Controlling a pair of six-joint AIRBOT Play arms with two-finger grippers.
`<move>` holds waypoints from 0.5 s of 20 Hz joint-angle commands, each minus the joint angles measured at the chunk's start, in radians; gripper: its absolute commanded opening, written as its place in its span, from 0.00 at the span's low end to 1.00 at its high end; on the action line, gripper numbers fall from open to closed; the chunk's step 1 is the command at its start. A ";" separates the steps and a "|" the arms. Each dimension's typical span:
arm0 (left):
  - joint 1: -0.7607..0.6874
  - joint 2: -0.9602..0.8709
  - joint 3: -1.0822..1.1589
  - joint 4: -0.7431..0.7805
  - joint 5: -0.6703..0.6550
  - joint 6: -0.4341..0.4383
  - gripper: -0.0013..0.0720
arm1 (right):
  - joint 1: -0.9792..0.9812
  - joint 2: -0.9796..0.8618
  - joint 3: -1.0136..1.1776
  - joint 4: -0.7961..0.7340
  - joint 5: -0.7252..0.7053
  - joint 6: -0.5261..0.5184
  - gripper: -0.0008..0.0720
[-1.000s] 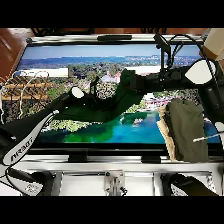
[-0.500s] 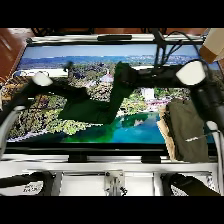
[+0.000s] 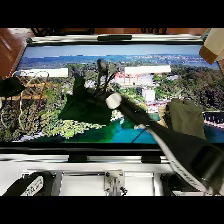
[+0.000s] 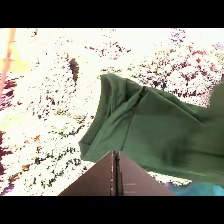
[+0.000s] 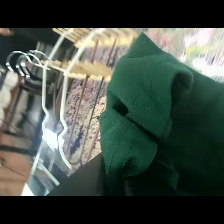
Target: Fold the shirts.
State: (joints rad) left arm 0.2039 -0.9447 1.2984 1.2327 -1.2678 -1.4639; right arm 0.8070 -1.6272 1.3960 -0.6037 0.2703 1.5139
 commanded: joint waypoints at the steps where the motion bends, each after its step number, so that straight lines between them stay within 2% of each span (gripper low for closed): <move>1: -0.034 0.066 -0.001 0.014 -0.027 -0.015 0.06 | 0.072 -0.123 0.001 0.148 -0.177 0.015 0.92; 3: -0.078 0.062 -0.017 0.014 -0.026 -0.014 0.06 | 0.025 -0.091 0.001 0.096 -0.145 -0.032 0.92; 5: -0.104 0.059 -0.051 0.015 -0.023 -0.011 0.06 | -0.070 -0.020 0.001 0.021 -0.031 -0.050 0.92; 8: -0.107 0.059 -0.117 0.018 -0.023 0.016 0.06 | -0.245 0.092 0.001 -0.178 0.349 -0.045 0.92; 10: -0.107 0.059 -0.151 0.022 -0.023 0.016 0.06 | -0.357 0.133 0.001 -0.446 0.649 0.055 0.92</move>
State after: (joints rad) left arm 0.1055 -0.8879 1.1938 1.2499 -1.2900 -1.4624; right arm 0.5858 -1.5574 1.3972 -0.7586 0.5301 1.4914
